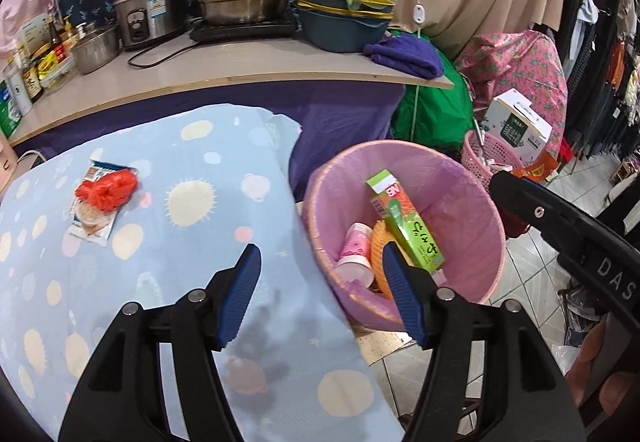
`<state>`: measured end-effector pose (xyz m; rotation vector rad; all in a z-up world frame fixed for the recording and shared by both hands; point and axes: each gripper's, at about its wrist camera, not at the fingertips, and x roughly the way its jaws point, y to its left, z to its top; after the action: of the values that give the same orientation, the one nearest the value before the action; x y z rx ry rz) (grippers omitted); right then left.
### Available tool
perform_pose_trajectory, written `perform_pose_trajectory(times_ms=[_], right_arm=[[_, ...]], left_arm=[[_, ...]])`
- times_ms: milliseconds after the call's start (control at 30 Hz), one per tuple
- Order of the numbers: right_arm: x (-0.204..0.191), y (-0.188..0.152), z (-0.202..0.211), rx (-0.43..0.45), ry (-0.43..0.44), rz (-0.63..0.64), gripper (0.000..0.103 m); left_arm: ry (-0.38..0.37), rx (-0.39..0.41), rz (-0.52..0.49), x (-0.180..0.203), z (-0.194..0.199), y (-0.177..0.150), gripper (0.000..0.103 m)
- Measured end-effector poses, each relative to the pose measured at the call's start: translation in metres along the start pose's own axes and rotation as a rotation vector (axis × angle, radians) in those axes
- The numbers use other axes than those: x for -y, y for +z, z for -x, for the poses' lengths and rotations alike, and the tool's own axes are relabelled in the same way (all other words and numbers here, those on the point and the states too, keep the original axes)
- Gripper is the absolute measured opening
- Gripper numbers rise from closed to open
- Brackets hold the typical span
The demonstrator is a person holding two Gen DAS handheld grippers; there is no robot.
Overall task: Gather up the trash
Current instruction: 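Carry foam net and wasabi box over the bin and open both tools, then grasp the red plastic bag with the right tool while the left tool grasps the oat snack packet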
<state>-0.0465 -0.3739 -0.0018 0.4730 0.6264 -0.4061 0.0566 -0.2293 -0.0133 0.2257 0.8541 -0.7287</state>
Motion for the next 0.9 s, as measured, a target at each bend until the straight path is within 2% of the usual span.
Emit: perform_pose_trajectory(times_ms=[167, 400, 667, 800, 900], right_arm=[[-0.020, -0.004, -0.004, -0.011, 0.021, 0.028, 0.035], [-0.060, -0.014, -0.015, -0.042, 0.063, 0.094, 0.037], [-0.124, -0.026, -0.045, -0.103, 0.132, 0.184, 0.039], [-0.156, -0.033, -0.060, -0.127, 0.165, 0.219, 0.046], [-0.179, -0.036, -0.072, -0.145, 0.182, 0.251, 0.047]], left_arm=[[0.030, 0.002, 0.044, -0.023, 0.008, -0.006, 0.060], [0.114, 0.003, 0.105, -0.065, 0.019, -0.019, 0.061], [0.211, -0.011, 0.205, -0.127, 0.027, -0.035, 0.061], [0.242, -0.018, 0.262, -0.160, 0.030, -0.041, 0.061], [0.268, -0.024, 0.296, -0.183, 0.031, -0.047, 0.061]])
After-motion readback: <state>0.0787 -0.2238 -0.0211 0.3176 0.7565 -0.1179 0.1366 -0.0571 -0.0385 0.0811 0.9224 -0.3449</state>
